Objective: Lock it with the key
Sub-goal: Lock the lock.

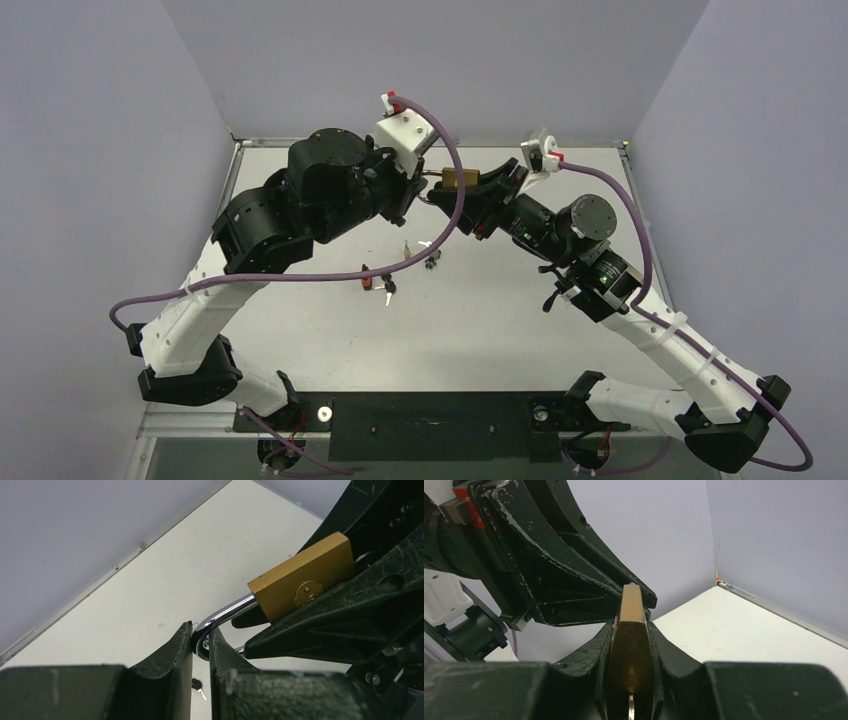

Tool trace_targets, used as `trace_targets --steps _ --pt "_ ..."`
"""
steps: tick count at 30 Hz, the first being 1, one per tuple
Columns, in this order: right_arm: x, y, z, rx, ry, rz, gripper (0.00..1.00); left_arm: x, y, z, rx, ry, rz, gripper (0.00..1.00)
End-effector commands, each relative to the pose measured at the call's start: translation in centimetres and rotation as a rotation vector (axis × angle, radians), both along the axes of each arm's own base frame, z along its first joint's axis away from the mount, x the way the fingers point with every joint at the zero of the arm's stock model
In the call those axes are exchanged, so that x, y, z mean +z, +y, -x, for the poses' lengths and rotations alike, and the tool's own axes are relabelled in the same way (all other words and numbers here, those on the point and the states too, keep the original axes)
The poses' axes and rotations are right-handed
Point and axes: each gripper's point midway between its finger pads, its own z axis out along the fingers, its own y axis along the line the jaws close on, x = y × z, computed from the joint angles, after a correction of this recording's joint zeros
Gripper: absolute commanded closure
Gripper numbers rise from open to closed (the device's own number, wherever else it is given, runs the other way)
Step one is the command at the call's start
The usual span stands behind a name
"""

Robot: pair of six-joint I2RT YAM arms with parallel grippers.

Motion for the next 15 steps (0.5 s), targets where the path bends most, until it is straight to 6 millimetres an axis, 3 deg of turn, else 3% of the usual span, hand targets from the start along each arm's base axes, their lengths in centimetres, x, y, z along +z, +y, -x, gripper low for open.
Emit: trace_targets --steps 1,7,15 --pt "-21.0 4.4 0.3 0.121 0.425 0.492 1.0 11.6 -10.5 20.9 -1.031 -0.047 0.508 1.0" --pt "-22.3 4.9 0.5 0.131 0.444 0.514 1.0 13.2 -10.3 22.6 -1.127 -0.069 0.606 1.0" --pt "-24.3 6.2 1.1 0.158 0.469 0.548 1.0 12.9 -11.6 24.2 -1.235 -0.02 0.63 1.0"
